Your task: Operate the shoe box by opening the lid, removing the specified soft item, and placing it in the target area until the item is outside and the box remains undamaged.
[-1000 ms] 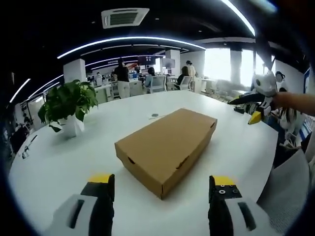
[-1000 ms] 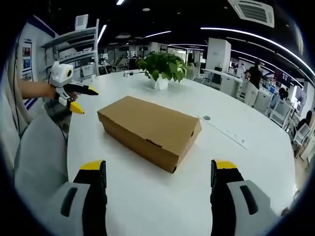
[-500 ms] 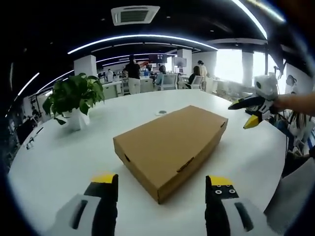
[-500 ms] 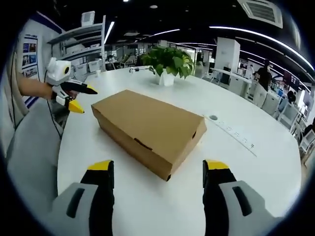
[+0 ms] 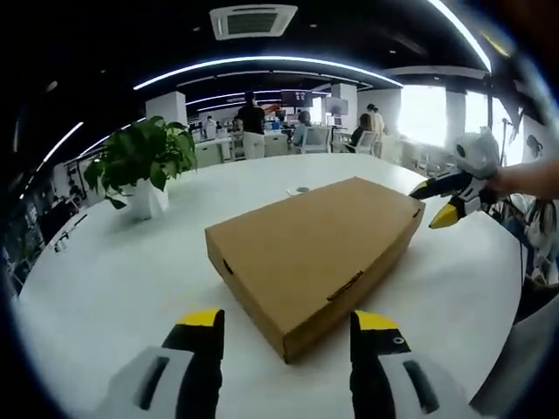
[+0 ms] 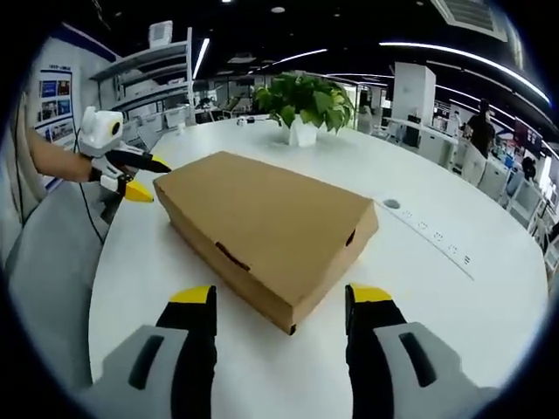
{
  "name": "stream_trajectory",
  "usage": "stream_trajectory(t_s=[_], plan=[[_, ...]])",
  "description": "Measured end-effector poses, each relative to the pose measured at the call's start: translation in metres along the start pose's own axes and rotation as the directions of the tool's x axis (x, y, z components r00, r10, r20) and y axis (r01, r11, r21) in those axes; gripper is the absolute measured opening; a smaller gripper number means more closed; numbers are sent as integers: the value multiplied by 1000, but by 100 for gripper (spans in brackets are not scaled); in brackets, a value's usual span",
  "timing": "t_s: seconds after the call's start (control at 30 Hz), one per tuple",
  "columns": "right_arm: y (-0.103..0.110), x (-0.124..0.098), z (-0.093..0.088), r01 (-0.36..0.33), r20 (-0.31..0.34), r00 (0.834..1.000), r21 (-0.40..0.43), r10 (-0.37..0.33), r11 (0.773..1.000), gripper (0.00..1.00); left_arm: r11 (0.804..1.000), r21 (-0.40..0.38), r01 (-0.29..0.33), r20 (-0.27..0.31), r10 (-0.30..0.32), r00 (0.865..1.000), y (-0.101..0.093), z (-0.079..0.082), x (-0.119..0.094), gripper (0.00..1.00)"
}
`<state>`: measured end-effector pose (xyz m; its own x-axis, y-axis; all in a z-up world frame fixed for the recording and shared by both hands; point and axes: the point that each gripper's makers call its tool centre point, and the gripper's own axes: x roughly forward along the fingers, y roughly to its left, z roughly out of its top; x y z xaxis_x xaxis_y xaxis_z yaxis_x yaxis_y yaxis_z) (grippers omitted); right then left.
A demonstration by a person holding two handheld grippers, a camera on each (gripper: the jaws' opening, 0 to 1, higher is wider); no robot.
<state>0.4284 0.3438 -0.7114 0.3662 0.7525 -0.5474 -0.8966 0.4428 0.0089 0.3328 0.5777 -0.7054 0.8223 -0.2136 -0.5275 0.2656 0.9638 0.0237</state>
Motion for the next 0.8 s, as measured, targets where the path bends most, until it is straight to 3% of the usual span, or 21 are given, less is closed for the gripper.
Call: stream_trajectory(t_s=[0.43,0.8], plan=[[1,18,1,-7,-5,1000,-4,7,1000,48,1000,-7,5,-23,-6,1000,-6,0,11,46],[5,18,1,17,-14,1000,32,-16,999,48,1000,-2,3,-31,-3,1000,-5,-1,10,45]])
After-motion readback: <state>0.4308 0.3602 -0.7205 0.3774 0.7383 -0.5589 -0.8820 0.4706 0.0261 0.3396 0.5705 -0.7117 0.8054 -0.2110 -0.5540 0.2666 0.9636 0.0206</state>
